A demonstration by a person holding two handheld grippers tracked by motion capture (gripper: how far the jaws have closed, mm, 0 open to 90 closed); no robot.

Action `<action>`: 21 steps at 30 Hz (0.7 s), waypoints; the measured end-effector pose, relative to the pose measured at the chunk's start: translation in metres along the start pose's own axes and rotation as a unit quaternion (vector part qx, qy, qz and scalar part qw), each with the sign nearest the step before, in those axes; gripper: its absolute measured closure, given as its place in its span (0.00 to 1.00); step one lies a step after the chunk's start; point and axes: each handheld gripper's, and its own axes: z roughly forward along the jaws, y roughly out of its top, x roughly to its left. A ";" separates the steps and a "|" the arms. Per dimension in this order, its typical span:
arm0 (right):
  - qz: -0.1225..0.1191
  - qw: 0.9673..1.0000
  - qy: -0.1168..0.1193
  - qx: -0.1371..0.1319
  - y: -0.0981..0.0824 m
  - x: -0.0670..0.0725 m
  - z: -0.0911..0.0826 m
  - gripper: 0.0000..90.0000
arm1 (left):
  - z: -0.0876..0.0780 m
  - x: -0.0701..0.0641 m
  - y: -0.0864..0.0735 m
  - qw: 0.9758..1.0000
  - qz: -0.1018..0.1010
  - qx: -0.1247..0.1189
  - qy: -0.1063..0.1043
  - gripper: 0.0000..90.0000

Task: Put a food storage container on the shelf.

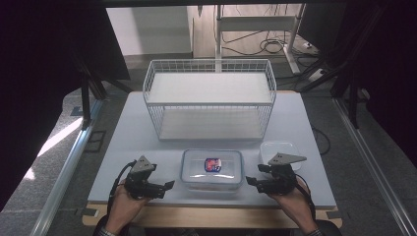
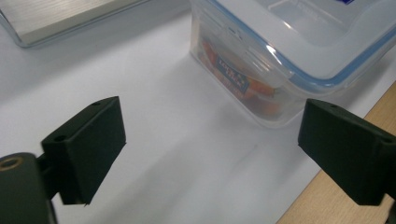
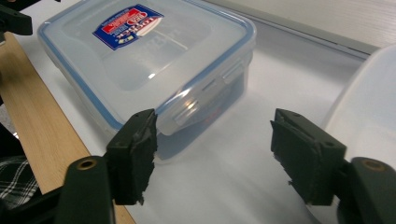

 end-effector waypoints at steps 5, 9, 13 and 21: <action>0.003 1.000 0.005 -0.001 0.001 0.001 0.003 0.26 | -0.002 0.001 0.003 1.000 -0.006 -0.008 -0.016 0.03; 0.008 1.000 0.009 0.008 0.006 0.004 0.004 0.19 | -0.002 0.000 0.009 1.000 -0.003 -0.005 -0.023 0.05; 0.006 1.000 0.010 0.012 0.010 0.007 0.005 0.17 | -0.001 -0.001 0.015 1.000 0.005 -0.003 -0.027 0.09; 0.027 0.999 0.023 0.023 0.022 0.004 0.014 0.19 | 0.014 0.005 0.037 0.998 -0.009 0.001 -0.065 0.11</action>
